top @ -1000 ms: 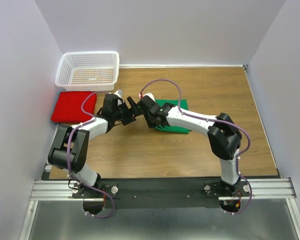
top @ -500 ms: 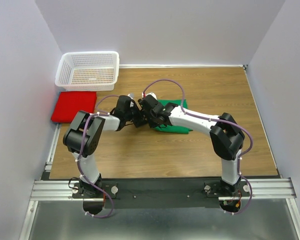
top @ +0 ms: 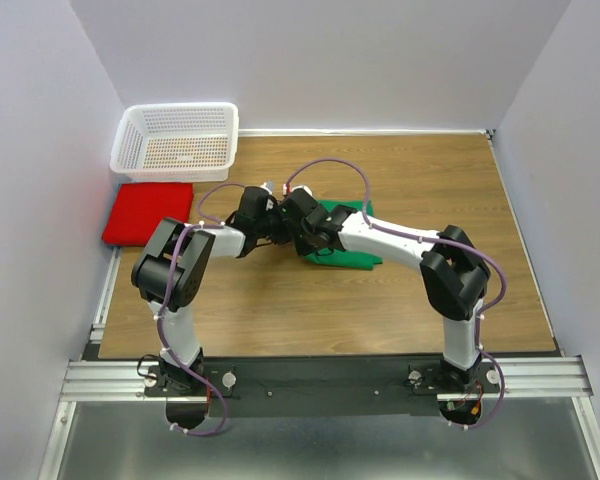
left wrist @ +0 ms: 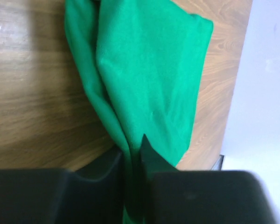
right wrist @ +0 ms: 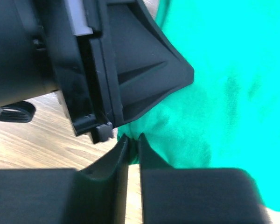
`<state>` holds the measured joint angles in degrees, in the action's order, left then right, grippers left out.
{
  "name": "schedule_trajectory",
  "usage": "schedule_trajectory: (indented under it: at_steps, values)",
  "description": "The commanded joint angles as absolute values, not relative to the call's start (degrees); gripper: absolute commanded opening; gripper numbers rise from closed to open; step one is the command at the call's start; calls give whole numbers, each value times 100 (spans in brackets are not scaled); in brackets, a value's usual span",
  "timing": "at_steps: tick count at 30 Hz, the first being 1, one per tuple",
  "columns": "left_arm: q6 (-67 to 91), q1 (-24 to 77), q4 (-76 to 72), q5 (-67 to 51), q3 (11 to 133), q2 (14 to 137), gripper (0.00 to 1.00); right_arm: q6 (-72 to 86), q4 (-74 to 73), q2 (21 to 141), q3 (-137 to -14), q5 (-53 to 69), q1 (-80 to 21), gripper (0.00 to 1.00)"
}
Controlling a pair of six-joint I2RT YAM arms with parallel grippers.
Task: Fold and stack the t-shirts
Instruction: Neatly place the folded tshirt to the corner
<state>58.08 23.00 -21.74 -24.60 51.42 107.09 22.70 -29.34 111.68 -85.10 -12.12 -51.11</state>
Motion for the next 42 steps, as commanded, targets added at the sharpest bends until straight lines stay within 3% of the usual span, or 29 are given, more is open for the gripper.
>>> schedule_trajectory:
  at_steps: [1, 2, 3, 5, 12, 17, 23, 34, 42]
  values:
    - [5231, 2329, -1900, -2101, 5369, 10662, 16, 2338, -2839, 10899, -8411, -853, -5115, 29]
    - [5116, 2320, -1829, -2066, 5405, 10644, 8, 2355, -2848, 10846, -8385, -879, -5107, 37]
    - [5020, 2320, -1732, -2031, 5457, 10626, 4, 2364, -2848, 10785, -8359, -1001, -5115, 49]
    - [4659, 2320, -1259, -1891, 5703, 10565, 0, 2391, -2848, 10549, -8245, -1220, -5106, 62]
    - [3227, 2268, 242, -960, 6257, 10485, 0, 2408, -2856, 9521, -7173, -2467, -5071, 87]
    - [2339, 2145, 1483, 601, 6776, 10248, 0, 2513, -2848, 8790, -6338, -3013, -4948, 89]
    - [1530, 1846, 2346, 1975, 6855, 9695, 0, 2689, -2716, 8403, -5687, -3612, -4939, 99]
    - [712, 1301, 2883, 3445, 6776, 9097, 0, 2540, -1916, 8209, -4940, -3103, -4860, 100]
    - [528, 800, 3173, 4368, 7531, 9641, 0, 2514, -1574, 7928, -4615, -2962, -4790, 100]
